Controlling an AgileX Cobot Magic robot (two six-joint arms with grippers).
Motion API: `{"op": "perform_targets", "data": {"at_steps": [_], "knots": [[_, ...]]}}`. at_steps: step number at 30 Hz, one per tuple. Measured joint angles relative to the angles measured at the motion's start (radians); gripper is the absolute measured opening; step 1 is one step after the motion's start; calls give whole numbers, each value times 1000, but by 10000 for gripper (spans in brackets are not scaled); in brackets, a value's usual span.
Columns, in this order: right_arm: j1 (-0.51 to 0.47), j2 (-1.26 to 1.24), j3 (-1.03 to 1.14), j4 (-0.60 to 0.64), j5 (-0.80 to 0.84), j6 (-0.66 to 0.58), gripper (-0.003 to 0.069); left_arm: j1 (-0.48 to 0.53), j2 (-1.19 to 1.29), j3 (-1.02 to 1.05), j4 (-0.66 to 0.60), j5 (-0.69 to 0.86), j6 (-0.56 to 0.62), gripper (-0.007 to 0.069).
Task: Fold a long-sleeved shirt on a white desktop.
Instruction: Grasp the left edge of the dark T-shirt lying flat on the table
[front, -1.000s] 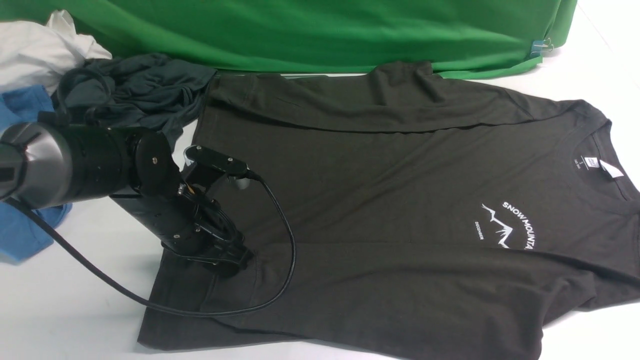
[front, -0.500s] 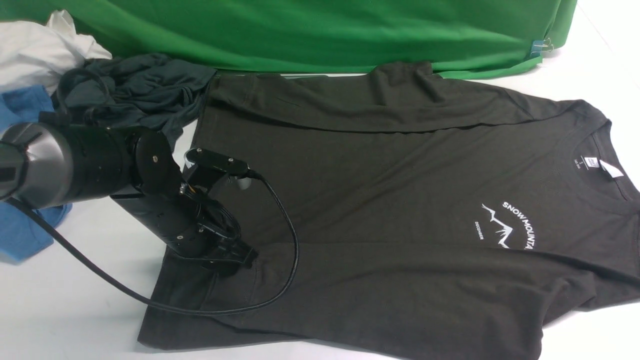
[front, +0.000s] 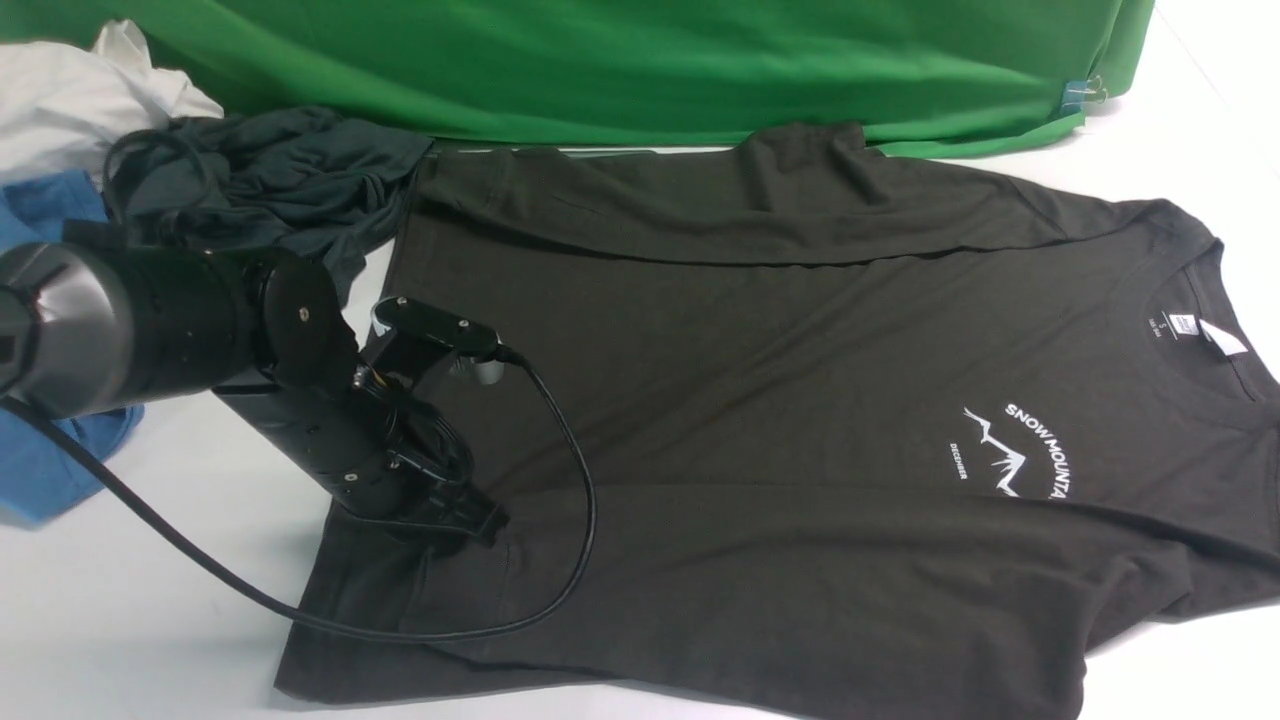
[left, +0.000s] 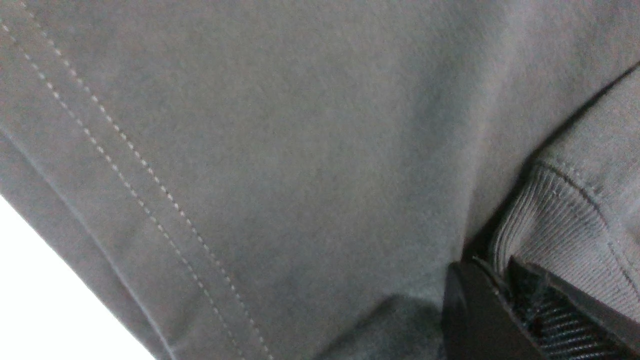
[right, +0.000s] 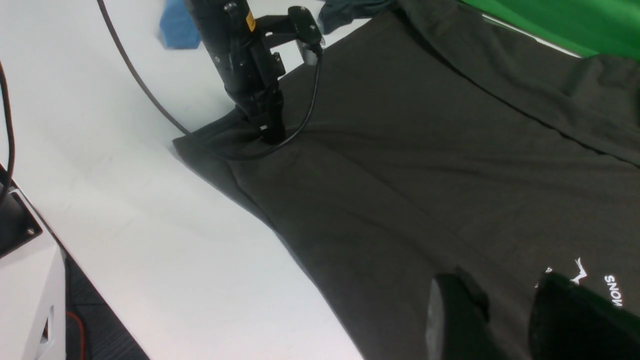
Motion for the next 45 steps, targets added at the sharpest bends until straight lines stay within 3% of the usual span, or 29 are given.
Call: {"op": "perform_targets", "data": {"at_steps": [12, 30, 33, 39, 45], "knots": [[0, 0, 0, 0, 0, 0, 209, 0, -2, 0, -5, -9, 0, 186], [0, 0, 0, 0, 0, 0, 209, 0, -16, 0, -7, -4, 49, 190], [0, 0, 0, 0, 0, 0, 209, 0, -16, 0, -7, 4, 52, 172], [0, 0, 0, 0, 0, 0, 209, 0, -16, 0, -4, 9, 52, 42], [0, 0, 0, 0, 0, 0, 209, 0, -26, -7, -4, 23, 52, 23]]}}
